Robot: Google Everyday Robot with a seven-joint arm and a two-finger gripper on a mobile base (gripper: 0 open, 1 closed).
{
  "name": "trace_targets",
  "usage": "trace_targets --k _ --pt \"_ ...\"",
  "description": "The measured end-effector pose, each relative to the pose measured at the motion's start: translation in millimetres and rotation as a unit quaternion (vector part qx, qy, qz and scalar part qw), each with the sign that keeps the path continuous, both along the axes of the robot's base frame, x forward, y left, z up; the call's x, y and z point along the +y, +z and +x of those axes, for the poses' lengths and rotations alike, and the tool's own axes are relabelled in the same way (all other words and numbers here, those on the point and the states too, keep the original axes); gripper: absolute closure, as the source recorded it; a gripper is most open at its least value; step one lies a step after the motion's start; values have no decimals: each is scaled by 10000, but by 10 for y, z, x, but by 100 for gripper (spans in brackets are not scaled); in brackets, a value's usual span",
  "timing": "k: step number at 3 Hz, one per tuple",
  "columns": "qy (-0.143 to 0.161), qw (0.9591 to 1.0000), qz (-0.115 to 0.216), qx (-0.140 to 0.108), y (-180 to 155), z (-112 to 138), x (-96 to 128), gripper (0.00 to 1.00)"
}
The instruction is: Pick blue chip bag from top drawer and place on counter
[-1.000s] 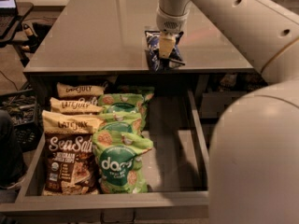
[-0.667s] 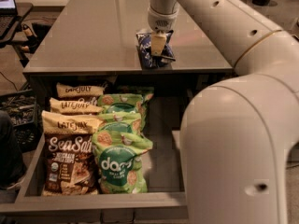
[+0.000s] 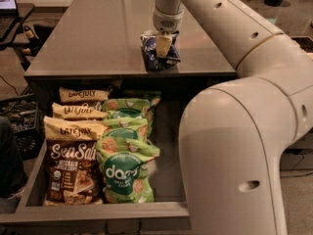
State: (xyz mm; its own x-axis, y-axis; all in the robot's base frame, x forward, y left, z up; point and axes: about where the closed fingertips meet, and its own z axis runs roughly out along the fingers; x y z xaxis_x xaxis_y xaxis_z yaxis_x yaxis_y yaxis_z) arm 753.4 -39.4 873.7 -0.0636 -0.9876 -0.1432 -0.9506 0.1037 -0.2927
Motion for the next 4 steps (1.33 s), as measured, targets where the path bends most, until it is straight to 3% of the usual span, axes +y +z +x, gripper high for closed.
trace_targets --k 3,4 --pt "0 10000 0 0 0 0 0 12" --pt "0 10000 0 0 -1 0 0 0"
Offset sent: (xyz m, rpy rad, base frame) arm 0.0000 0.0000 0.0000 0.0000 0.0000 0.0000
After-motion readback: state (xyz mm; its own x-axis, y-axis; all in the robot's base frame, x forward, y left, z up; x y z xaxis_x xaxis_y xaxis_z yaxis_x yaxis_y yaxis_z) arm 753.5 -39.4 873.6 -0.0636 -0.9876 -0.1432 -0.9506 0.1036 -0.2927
